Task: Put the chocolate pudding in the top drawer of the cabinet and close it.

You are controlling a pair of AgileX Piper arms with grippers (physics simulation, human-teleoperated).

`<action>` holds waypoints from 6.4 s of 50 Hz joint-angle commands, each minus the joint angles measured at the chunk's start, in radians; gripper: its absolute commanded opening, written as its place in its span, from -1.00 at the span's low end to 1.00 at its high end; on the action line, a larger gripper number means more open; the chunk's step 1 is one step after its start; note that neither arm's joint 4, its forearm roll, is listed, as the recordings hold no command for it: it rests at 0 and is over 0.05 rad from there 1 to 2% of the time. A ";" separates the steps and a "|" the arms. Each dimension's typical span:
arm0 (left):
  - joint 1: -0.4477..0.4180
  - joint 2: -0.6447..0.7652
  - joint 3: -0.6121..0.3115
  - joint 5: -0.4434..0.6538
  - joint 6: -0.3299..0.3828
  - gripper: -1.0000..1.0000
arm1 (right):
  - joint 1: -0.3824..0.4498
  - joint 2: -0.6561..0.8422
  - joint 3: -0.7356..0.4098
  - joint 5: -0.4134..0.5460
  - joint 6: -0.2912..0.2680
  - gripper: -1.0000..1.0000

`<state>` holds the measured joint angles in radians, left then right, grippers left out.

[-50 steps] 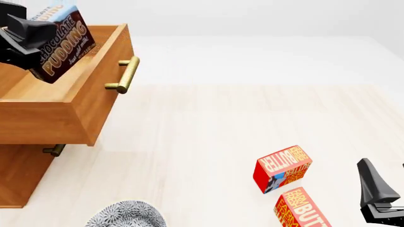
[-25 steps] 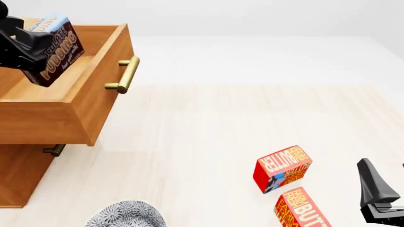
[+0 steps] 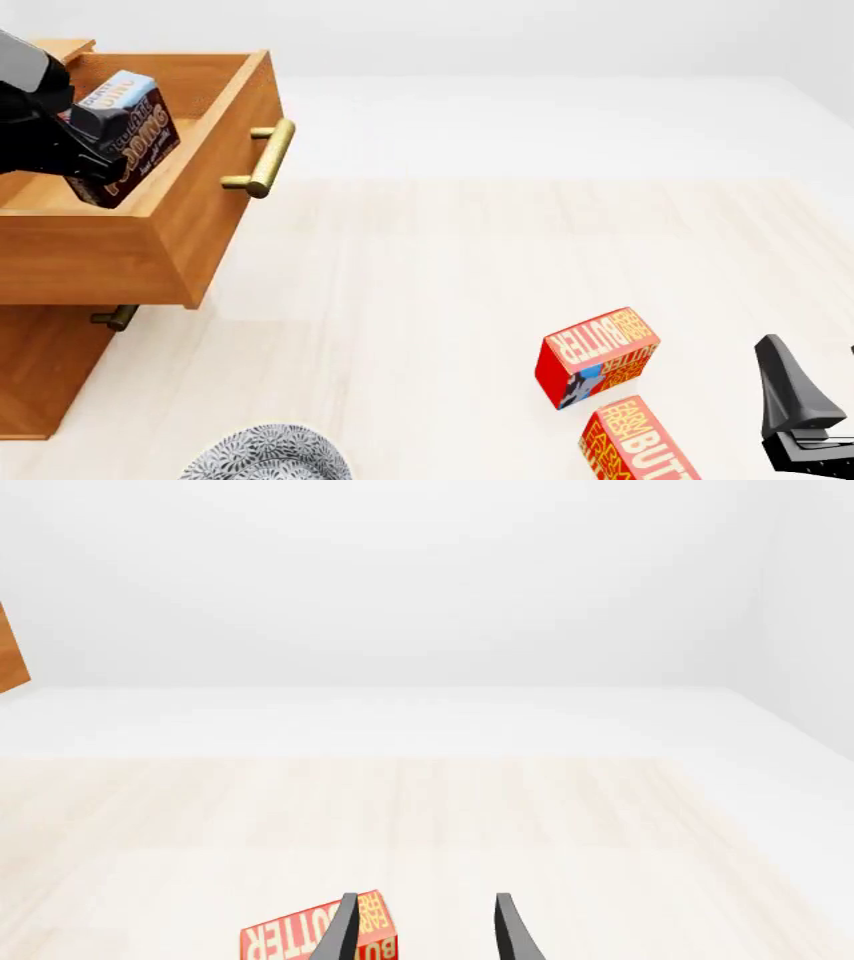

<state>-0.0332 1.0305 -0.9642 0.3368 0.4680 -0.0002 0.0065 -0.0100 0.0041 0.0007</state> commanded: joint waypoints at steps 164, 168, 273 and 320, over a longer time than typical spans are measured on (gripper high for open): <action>-0.645 -0.078 0.076 0.045 -0.177 1.00 | 0.000 0.000 0.000 0.000 0.000 1.00; -0.639 -0.068 0.095 0.028 -0.164 1.00 | 0.000 0.000 0.000 0.000 0.000 1.00; -0.434 0.119 0.244 -0.115 -0.436 1.00 | 0.000 0.000 0.000 0.000 0.000 1.00; -0.217 0.088 0.298 -0.161 -0.394 1.00 | -0.005 -0.003 -0.001 0.003 0.000 1.00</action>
<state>-0.2957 1.1294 -0.6649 0.1670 0.0769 -0.0039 0.0044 -0.0103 0.0064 0.0007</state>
